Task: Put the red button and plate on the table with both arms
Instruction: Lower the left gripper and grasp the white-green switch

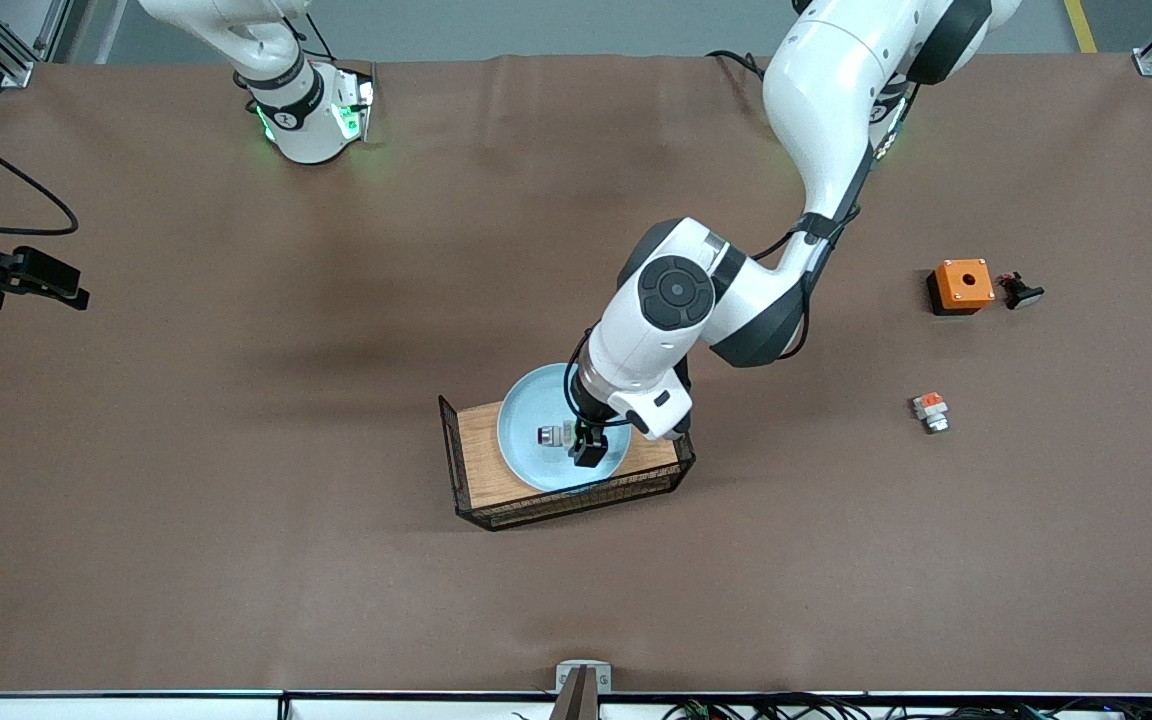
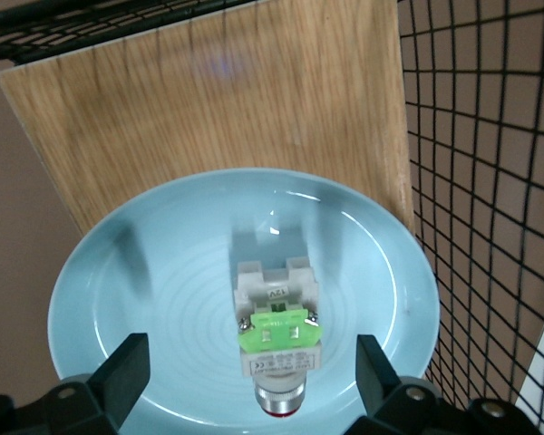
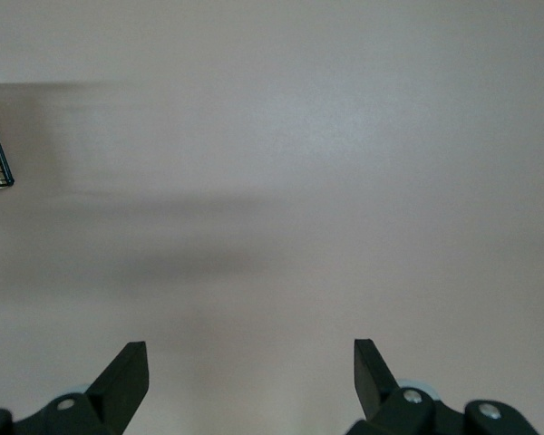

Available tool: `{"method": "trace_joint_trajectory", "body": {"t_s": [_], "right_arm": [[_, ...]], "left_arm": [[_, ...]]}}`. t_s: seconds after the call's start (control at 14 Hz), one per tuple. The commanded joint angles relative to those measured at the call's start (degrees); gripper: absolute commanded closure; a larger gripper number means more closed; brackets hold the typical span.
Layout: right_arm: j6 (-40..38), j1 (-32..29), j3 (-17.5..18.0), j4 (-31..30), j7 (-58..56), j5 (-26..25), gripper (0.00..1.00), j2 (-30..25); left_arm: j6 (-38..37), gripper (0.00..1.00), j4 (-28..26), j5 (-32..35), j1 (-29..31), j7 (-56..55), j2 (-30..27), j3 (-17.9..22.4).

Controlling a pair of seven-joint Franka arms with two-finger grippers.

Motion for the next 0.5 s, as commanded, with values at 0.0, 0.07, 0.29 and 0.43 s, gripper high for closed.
{"method": "trace_joint_trajectory", "body": {"t_s": [0.0,0.07,0.29,0.43], "right_arm": [[-0.14,-0.35,0.2,1.0,0.61,0.58,0.0,0.58],[-0.22,-0.26,0.11,1.08,0.35,0.58,0.0,0.58],[-0.31,-0.52,0.11,1.08,0.17,-0.12,0.0,0.58],[-0.05,-0.44,0.03,1.34,0.17,-0.55,0.0,2.85]], "left_arm": [[0.71,0.0,2.12,-1.18,-0.46,1.27,1.75,0.6],[0.8,0.0,2.12,-1.1,-0.46,1.35,1.75,0.69],[1.15,0.0,2.12,-1.09,-0.72,2.06,2.19,0.87],[1.5,0.0,2.12,-1.09,-0.81,2.06,2.28,0.95]]}}
